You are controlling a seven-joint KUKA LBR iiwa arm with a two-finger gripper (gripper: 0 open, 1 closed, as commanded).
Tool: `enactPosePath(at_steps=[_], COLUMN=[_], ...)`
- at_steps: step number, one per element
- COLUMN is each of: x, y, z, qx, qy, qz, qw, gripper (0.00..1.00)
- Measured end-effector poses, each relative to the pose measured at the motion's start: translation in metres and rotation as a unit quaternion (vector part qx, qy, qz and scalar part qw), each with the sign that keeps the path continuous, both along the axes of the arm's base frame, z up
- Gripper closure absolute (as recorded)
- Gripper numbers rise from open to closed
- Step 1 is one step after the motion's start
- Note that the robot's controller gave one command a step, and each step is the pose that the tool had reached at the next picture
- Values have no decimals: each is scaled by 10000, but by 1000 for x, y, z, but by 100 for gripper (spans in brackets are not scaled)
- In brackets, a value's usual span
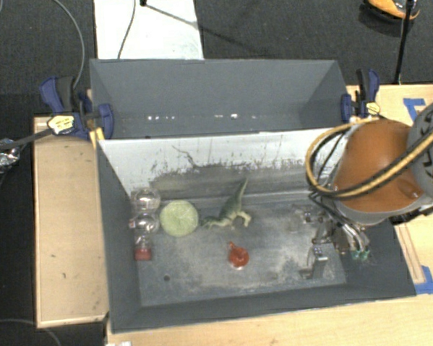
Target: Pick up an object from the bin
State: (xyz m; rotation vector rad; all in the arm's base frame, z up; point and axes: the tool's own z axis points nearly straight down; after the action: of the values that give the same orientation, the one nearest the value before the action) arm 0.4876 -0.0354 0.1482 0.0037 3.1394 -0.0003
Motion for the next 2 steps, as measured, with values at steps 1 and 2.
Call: enactPosePath(at_steps=[1, 2], x=[0, 5], y=[0, 14], z=[0, -15], qx=[0, -16], qy=[0, -31], qz=[2, 199], qw=[10000, 9998], gripper=[0, 0])
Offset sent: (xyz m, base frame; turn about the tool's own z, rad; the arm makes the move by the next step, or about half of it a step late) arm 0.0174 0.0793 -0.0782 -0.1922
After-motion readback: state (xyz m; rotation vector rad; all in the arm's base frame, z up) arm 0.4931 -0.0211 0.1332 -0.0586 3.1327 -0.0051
